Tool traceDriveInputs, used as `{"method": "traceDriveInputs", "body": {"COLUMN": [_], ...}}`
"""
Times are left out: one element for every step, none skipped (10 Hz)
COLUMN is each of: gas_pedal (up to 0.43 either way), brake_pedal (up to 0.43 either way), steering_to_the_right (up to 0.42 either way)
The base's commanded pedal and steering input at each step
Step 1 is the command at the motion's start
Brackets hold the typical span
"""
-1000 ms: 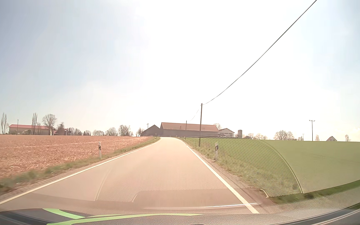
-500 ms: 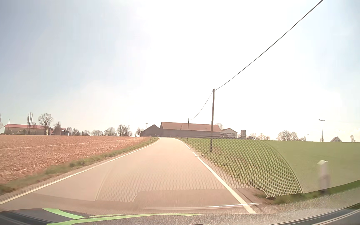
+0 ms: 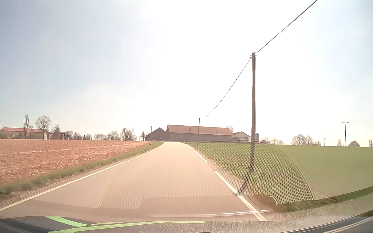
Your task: Follow the waypoints while adhering to traffic rules and regulations
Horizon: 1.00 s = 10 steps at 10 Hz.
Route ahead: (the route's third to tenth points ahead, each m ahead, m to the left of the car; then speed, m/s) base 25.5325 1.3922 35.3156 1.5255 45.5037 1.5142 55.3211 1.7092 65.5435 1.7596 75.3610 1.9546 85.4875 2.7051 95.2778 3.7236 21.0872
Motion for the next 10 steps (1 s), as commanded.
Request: {"method": "traceDriveInputs", "body": {"gas_pedal": [0.299,0.311,0.319,0.319,0.319,0.319,0.319,0.319,0.319,0.319], "brake_pedal": [0.0,0.0,0.0,0.0,0.0,0.0,0.0,0.0,0.0,0.0], "steering_to_the_right": [-0.004,-0.003,-0.004,-0.004,-0.004,-0.004,-0.004,-0.003,-0.003,-0.004]}}
